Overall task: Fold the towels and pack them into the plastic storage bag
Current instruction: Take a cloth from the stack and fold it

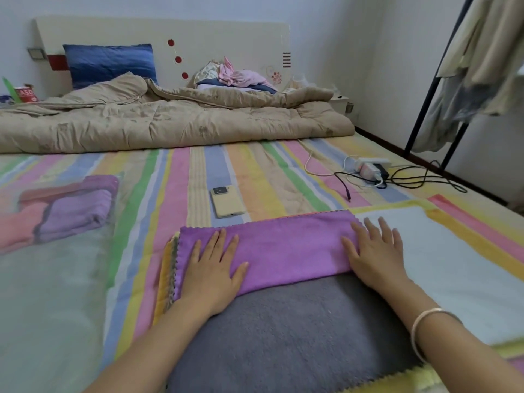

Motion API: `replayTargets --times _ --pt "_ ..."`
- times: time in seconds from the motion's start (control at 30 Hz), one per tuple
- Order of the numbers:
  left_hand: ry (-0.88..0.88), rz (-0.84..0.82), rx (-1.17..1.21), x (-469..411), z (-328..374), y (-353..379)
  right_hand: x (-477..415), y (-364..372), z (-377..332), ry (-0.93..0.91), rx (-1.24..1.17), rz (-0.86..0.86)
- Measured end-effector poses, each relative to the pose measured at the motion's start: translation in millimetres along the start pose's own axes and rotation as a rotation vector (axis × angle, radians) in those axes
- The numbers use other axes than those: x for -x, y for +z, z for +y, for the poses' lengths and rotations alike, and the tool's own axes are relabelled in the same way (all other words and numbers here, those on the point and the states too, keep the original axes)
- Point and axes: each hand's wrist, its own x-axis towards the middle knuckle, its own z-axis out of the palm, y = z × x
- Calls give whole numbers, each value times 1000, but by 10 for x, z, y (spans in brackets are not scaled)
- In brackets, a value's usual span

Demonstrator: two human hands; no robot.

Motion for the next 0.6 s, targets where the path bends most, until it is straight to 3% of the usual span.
replayTargets --times 0.07,0.1,0.13,0.23,0.3,0.37,0.5,0.6 --pt "-6 0 0 -8 -5 3 192 -94 -60 78 -118 223" --pt "-6 -2 3 -10 -3 3 290 -152 -75 138 -231 213" --pt "-6 -1 8 -10 -1 5 369 -210 -83 215 -401 113" --pt "-4 -10 7 -21 -4 17 495 -368 -114 486 -1160 -414" --pt "-6 -17 -12 -26 -8 29 486 -389 -116 602 -1612 -485" --pt "-10 -19 -12 -21 -4 30 434 -318 -127 673 -1844 -407" --pt "-10 -25 0 -12 -3 16 252 -190 -233 773 -1808 -170" --pt "-10 -17 0 -3 -7 18 120 -234 -380 751 -1524 -99"
